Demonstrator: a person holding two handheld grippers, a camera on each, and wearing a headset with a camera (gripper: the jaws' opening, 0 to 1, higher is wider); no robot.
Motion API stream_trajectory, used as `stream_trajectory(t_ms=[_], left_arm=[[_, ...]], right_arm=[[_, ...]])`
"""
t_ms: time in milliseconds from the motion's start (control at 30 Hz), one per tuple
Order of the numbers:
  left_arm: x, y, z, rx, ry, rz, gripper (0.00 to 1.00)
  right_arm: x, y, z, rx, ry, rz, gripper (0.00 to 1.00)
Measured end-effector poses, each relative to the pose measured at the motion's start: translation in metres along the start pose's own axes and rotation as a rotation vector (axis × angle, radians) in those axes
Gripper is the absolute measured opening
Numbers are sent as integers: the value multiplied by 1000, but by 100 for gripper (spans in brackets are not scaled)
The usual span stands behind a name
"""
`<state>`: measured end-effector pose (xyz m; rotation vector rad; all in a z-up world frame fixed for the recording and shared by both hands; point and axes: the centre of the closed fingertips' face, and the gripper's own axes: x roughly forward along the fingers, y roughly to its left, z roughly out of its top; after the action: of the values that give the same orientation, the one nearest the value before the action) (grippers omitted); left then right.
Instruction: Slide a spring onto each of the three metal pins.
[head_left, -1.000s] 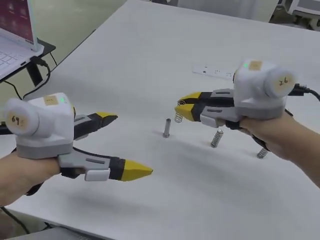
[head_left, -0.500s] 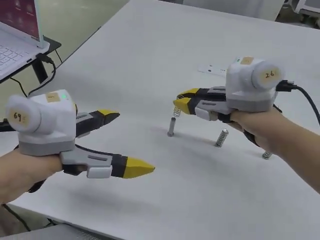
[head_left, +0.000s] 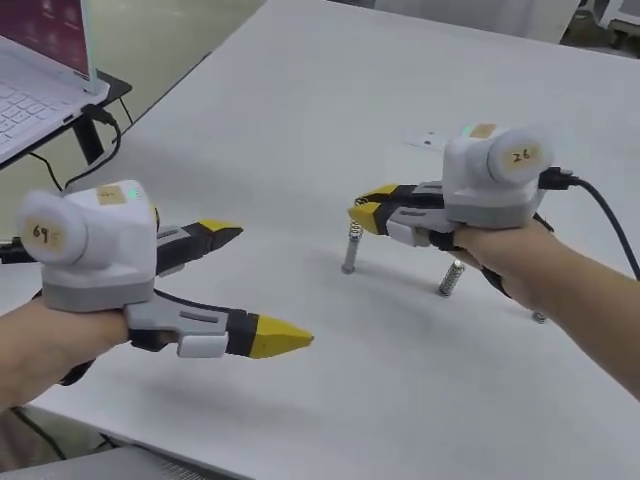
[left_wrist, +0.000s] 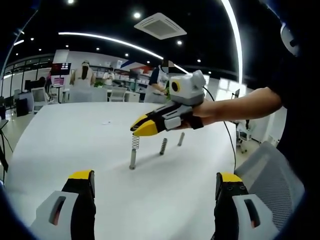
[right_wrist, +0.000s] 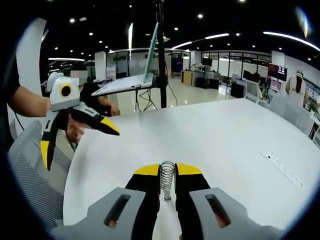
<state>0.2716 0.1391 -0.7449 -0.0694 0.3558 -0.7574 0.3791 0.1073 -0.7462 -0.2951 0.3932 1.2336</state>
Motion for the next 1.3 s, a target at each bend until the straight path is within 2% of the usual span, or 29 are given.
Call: stream_trajectory(t_ms=[600,733,1300], left_arm=[[0,1,0,-8,-4,3,98],[-1,2,-1,-12,-4,7,98],[-2,1,1,-16,-8,8,97]], right_arm=[[3,-3,-8,25,9,-5,8],[3,-4,-6,52,-6,-10,8],[5,-5,-10,52,6,-11,8]])
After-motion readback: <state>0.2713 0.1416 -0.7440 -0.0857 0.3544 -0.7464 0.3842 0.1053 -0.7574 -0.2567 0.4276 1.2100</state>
